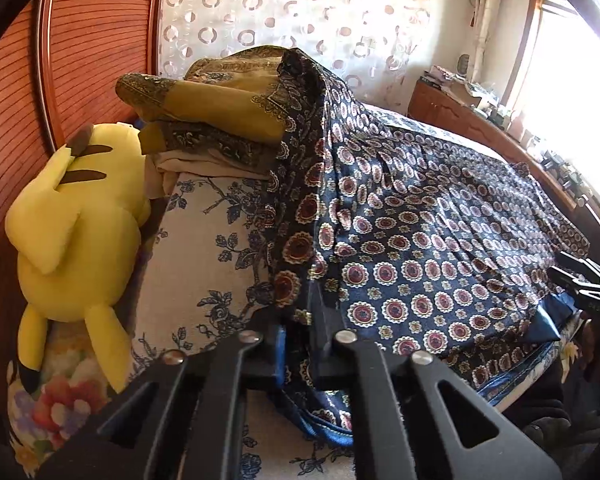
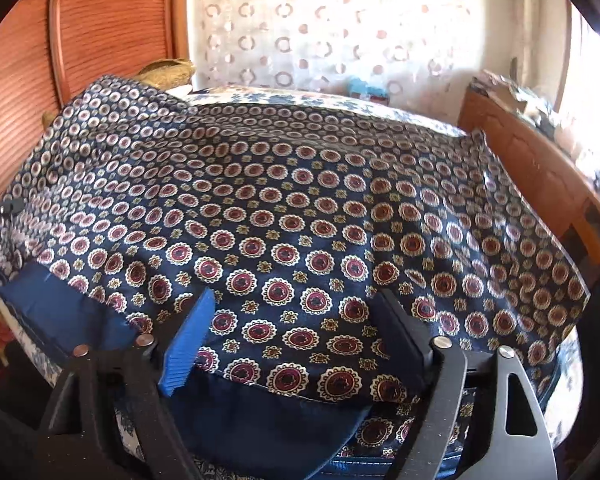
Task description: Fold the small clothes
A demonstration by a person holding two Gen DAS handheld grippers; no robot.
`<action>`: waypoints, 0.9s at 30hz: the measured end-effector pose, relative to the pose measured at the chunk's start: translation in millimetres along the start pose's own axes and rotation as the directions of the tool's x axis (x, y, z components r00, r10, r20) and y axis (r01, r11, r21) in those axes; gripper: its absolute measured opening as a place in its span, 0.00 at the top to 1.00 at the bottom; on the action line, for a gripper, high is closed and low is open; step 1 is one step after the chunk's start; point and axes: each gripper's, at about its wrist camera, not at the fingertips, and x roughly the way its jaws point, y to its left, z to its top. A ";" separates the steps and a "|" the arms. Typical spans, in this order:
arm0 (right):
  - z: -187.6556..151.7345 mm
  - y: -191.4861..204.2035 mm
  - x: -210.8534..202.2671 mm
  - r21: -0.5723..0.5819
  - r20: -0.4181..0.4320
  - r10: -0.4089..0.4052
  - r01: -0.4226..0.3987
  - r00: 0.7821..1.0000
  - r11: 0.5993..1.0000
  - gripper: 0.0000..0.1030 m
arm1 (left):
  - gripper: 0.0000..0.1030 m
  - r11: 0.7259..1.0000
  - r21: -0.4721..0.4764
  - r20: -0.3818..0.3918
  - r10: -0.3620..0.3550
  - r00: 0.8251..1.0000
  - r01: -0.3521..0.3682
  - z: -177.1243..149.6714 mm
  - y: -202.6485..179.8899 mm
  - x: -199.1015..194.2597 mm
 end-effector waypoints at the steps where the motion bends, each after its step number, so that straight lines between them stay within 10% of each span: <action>1: -0.3 -1.7 -0.1 0.008 -0.001 -0.002 0.002 1.000 1.000 0.16 | 0.99 1.000 0.002 0.002 -0.005 1.000 0.005 -0.2 -1.0 -0.4; 15: -1.8 -36.7 -35.9 0.011 0.054 0.046 -0.047 0.997 0.999 0.16 | 1.00 0.982 0.089 0.151 -0.180 0.972 0.168 44.0 -65.9 -37.2; 27: -22.5 -103.7 -76.1 0.140 0.107 -0.019 0.004 0.994 0.990 0.18 | 1.00 0.904 0.270 0.149 -0.381 0.912 0.333 107.9 -179.1 -28.6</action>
